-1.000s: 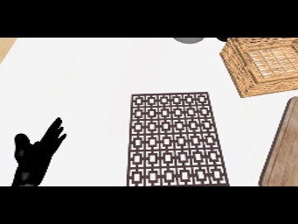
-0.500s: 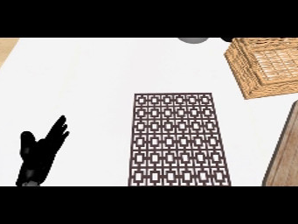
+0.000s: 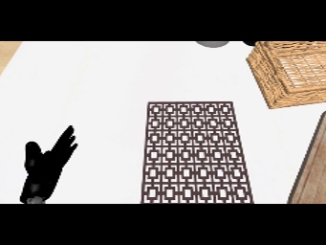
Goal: Pick the bell pepper from the placemat and place it in the basket
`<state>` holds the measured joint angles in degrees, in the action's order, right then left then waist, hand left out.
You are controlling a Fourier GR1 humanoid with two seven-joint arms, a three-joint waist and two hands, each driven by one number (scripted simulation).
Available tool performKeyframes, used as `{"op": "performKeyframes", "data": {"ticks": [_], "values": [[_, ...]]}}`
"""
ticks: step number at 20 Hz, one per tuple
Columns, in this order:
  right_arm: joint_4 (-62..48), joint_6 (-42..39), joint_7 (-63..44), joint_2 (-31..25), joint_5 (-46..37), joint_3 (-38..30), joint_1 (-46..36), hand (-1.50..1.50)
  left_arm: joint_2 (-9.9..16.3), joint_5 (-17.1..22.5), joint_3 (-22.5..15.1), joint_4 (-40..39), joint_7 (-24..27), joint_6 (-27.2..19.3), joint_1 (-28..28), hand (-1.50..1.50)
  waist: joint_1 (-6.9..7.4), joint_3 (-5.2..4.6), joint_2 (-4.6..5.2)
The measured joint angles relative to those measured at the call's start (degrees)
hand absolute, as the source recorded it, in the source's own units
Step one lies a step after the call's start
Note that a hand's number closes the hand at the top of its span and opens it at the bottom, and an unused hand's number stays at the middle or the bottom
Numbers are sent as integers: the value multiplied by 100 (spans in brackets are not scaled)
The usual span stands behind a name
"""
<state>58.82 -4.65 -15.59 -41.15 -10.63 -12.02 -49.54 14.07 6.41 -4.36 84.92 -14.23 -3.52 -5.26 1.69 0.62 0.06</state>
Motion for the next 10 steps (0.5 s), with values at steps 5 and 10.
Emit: {"op": "performKeyframes", "data": {"ticks": [5,10], "values": [[-977,-5,579,118,254,-375,-151,150,72,44,110,-81,33,118,40,0,3,8,3],[-1920,22,1236,124,209,-514,-331,150,40,-1,108,-30,28,116,39,0,34,4,16]]}}
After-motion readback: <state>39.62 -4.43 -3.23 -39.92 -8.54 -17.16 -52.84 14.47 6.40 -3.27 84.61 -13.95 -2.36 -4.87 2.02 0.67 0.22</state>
